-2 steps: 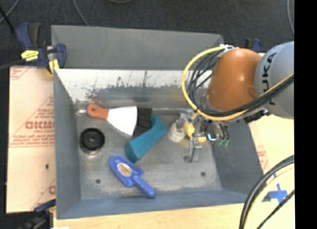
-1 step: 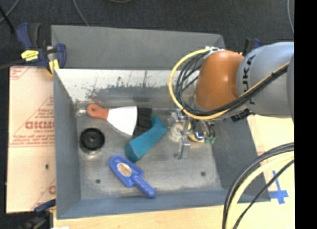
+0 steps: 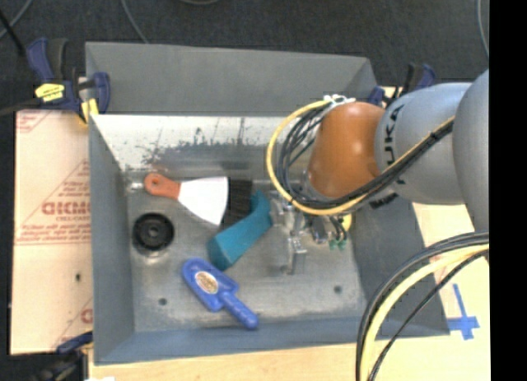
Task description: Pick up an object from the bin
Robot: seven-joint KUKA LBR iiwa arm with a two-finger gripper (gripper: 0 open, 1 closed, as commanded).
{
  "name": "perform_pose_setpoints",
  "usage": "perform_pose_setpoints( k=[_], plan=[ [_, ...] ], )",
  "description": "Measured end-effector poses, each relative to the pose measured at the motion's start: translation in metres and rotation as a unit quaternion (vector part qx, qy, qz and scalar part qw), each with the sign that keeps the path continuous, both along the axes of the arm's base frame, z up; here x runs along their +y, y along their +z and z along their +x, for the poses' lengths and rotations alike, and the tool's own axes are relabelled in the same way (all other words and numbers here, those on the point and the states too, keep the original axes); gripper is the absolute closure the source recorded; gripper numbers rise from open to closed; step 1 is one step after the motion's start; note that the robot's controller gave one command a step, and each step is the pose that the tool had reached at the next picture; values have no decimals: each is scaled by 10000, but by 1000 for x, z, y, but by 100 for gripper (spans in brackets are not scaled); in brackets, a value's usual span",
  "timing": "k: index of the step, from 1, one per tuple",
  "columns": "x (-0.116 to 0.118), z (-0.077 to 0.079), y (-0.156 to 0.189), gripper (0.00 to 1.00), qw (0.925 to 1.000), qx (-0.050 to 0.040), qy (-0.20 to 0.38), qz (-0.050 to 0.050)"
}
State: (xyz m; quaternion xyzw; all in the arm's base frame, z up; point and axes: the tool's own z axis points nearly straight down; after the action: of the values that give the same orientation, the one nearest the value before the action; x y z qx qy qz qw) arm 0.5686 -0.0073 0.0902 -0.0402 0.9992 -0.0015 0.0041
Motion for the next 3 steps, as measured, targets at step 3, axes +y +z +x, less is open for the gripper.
perform_pose_setpoints(
  k=[3],
  plan=[
    [69, 65, -7, 0, 9998, -85, 170, -11]
  ],
)
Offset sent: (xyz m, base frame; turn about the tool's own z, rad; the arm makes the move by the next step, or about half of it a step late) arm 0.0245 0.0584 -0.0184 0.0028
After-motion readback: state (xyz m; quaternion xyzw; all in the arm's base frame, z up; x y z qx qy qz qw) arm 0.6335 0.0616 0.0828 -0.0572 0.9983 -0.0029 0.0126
